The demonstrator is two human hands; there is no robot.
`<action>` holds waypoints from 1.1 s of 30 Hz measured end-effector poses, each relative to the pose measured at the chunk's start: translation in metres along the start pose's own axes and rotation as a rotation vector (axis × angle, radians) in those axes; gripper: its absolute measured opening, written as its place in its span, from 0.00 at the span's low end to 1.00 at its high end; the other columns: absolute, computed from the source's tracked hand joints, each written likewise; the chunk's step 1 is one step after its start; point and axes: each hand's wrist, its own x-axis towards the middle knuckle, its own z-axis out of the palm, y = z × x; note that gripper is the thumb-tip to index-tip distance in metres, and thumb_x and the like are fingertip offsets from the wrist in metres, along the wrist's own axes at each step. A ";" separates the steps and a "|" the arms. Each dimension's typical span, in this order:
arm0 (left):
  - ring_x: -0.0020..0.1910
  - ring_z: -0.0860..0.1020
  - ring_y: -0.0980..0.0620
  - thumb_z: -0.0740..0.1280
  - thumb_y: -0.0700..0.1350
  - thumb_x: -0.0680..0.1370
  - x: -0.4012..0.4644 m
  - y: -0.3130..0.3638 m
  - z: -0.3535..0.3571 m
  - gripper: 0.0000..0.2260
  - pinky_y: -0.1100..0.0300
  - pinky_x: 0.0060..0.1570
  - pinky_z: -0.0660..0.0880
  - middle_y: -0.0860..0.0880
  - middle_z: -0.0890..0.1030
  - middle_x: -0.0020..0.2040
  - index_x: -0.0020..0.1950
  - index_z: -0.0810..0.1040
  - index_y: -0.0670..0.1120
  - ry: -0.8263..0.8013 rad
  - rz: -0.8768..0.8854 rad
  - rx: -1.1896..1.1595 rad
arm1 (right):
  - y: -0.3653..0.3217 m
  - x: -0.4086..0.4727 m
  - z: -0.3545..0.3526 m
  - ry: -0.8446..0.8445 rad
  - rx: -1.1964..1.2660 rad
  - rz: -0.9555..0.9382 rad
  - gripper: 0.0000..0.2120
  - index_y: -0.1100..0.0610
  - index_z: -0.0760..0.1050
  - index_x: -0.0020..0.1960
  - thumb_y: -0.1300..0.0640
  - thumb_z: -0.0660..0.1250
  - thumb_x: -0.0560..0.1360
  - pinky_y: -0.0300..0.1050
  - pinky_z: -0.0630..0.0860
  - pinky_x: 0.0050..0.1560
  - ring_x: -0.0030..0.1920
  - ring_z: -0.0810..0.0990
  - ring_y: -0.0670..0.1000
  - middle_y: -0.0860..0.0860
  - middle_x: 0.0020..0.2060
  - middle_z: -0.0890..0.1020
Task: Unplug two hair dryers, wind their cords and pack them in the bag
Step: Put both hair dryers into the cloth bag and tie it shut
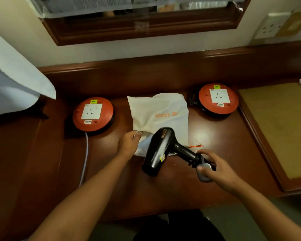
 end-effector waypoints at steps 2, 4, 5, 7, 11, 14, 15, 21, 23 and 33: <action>0.32 0.70 0.56 0.64 0.44 0.80 -0.001 0.009 -0.002 0.08 0.61 0.38 0.68 0.50 0.74 0.32 0.43 0.81 0.47 -0.025 0.025 -0.048 | 0.005 -0.002 0.000 -0.034 -0.022 0.024 0.31 0.39 0.67 0.63 0.36 0.66 0.60 0.31 0.72 0.43 0.52 0.79 0.44 0.43 0.54 0.77; 0.35 0.74 0.63 0.63 0.46 0.80 -0.006 0.018 -0.004 0.08 0.68 0.38 0.69 0.54 0.79 0.36 0.49 0.82 0.49 -0.032 0.065 -0.076 | 0.008 0.001 0.003 -0.083 -0.043 0.024 0.33 0.40 0.67 0.65 0.35 0.66 0.61 0.31 0.73 0.43 0.52 0.79 0.44 0.44 0.55 0.76; 0.35 0.74 0.64 0.63 0.46 0.81 -0.007 0.020 -0.006 0.08 0.68 0.37 0.69 0.54 0.79 0.36 0.50 0.82 0.50 -0.035 0.079 -0.072 | 0.008 0.004 0.006 -0.092 -0.038 0.027 0.33 0.41 0.66 0.65 0.36 0.66 0.62 0.32 0.73 0.41 0.51 0.79 0.43 0.44 0.55 0.76; 0.34 0.73 0.63 0.62 0.48 0.81 -0.009 0.020 -0.009 0.10 0.65 0.37 0.69 0.52 0.77 0.33 0.48 0.82 0.48 -0.042 0.092 -0.062 | 0.005 0.009 0.013 -0.075 -0.010 0.032 0.26 0.42 0.66 0.64 0.42 0.68 0.68 0.31 0.73 0.39 0.49 0.79 0.44 0.44 0.53 0.76; 0.42 0.77 0.46 0.61 0.49 0.81 -0.011 0.017 -0.015 0.15 0.52 0.42 0.72 0.40 0.79 0.42 0.50 0.82 0.39 -0.013 0.129 -0.010 | 0.010 0.026 0.027 0.037 0.064 -0.005 0.20 0.44 0.68 0.64 0.57 0.68 0.76 0.33 0.73 0.43 0.51 0.78 0.46 0.49 0.54 0.76; 0.38 0.74 0.47 0.61 0.49 0.81 -0.019 0.015 -0.012 0.16 0.54 0.39 0.70 0.43 0.75 0.38 0.43 0.79 0.39 0.032 0.164 0.041 | 0.015 0.037 0.040 0.173 0.079 -0.006 0.24 0.47 0.65 0.68 0.54 0.69 0.75 0.43 0.76 0.51 0.53 0.79 0.50 0.51 0.56 0.76; 0.37 0.73 0.48 0.61 0.49 0.81 -0.022 0.016 -0.011 0.15 0.55 0.38 0.69 0.45 0.73 0.36 0.42 0.78 0.39 0.046 0.175 0.036 | 0.015 0.041 0.045 0.210 0.080 0.000 0.26 0.46 0.64 0.69 0.52 0.70 0.74 0.48 0.77 0.54 0.55 0.79 0.51 0.50 0.57 0.76; 0.32 0.68 0.60 0.63 0.42 0.80 -0.050 0.022 0.013 0.11 0.71 0.31 0.64 0.56 0.70 0.33 0.47 0.80 0.37 0.117 0.154 -0.071 | 0.009 0.065 0.074 0.406 0.004 -0.010 0.32 0.40 0.60 0.67 0.38 0.69 0.67 0.57 0.78 0.54 0.59 0.77 0.51 0.46 0.59 0.76; 0.30 0.68 0.59 0.63 0.41 0.80 -0.058 0.021 0.022 0.11 0.71 0.30 0.64 0.55 0.69 0.32 0.46 0.80 0.34 0.118 0.125 -0.098 | 0.002 0.072 0.083 0.485 -0.014 0.017 0.33 0.43 0.59 0.68 0.39 0.69 0.67 0.58 0.77 0.56 0.61 0.75 0.52 0.47 0.63 0.75; 0.54 0.73 0.49 0.64 0.39 0.79 -0.058 -0.007 0.036 0.18 0.58 0.53 0.71 0.44 0.73 0.58 0.68 0.73 0.45 0.211 -0.024 0.081 | -0.013 0.104 0.100 0.586 -0.083 0.095 0.36 0.55 0.59 0.68 0.42 0.71 0.68 0.56 0.77 0.52 0.59 0.76 0.57 0.52 0.63 0.71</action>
